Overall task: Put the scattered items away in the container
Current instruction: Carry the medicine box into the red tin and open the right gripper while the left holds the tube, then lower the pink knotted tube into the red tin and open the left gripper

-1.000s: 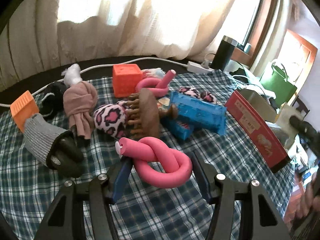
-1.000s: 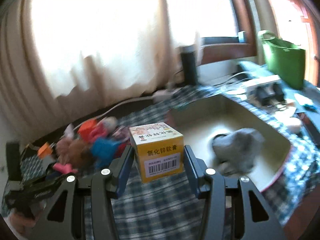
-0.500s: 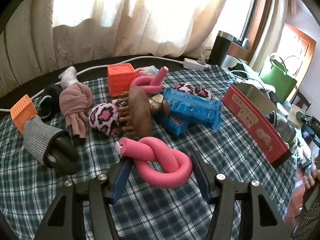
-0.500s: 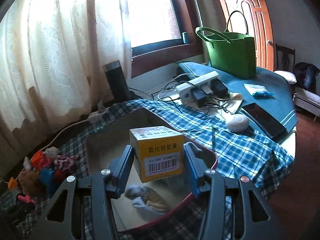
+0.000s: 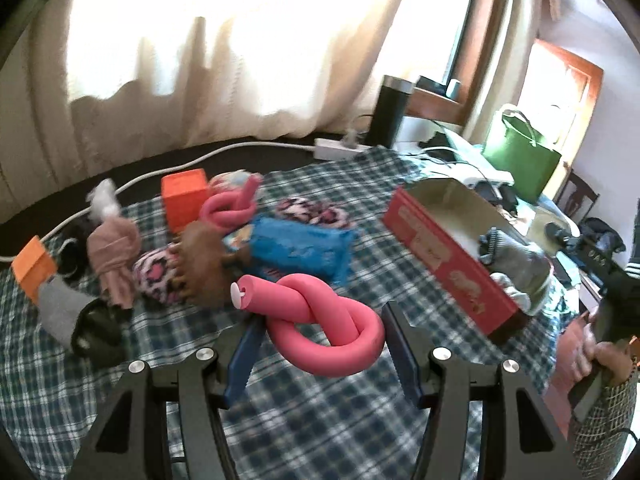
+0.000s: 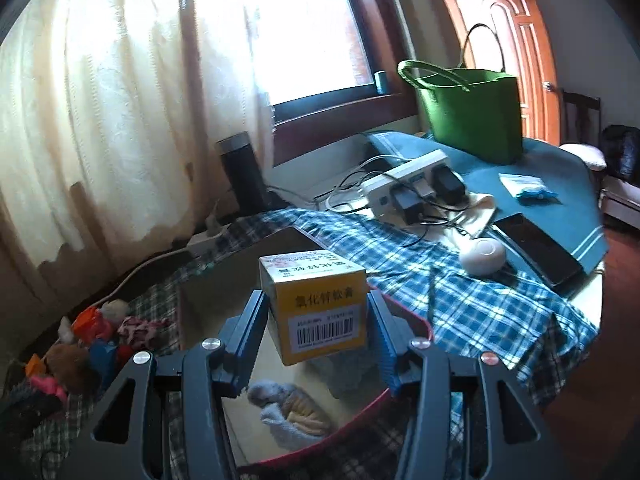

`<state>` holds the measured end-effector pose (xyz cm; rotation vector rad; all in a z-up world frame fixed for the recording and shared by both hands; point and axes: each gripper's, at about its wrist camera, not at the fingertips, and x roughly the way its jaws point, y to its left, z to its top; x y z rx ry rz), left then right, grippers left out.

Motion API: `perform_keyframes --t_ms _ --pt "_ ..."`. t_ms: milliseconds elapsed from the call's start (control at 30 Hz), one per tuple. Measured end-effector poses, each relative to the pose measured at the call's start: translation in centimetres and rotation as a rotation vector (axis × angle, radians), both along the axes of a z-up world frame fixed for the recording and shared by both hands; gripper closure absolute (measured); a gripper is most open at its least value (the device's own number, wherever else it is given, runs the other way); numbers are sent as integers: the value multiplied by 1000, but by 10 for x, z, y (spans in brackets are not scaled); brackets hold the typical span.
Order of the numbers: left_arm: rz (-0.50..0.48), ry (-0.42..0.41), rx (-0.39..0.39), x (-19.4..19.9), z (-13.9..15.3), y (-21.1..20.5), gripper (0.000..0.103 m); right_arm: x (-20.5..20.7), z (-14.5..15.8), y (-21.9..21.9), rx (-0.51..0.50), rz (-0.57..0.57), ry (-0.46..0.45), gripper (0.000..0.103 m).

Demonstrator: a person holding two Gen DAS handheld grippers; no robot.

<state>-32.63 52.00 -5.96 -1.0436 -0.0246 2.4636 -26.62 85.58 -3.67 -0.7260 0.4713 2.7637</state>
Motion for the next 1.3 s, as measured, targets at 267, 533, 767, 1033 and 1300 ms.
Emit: perform_keyframes --t_ms 267,533,767,1033,1300 --pt "-36 9 0 5 9 27 42 9 -5 -11 -49 116 15 49" --pt "-70 29 -1 9 17 51 42 -7 -16 -29 -43 221 -34 49" --pt "-75 27 -9 8 18 58 42 -4 -17 -31 -52 255 -25 33" --pt "-132 52 -17 4 24 88 42 8 -16 -6 -96 163 16 33" --pt "-208 78 -3 -16 33 135 42 17 -13 8 -87 98 39 33"
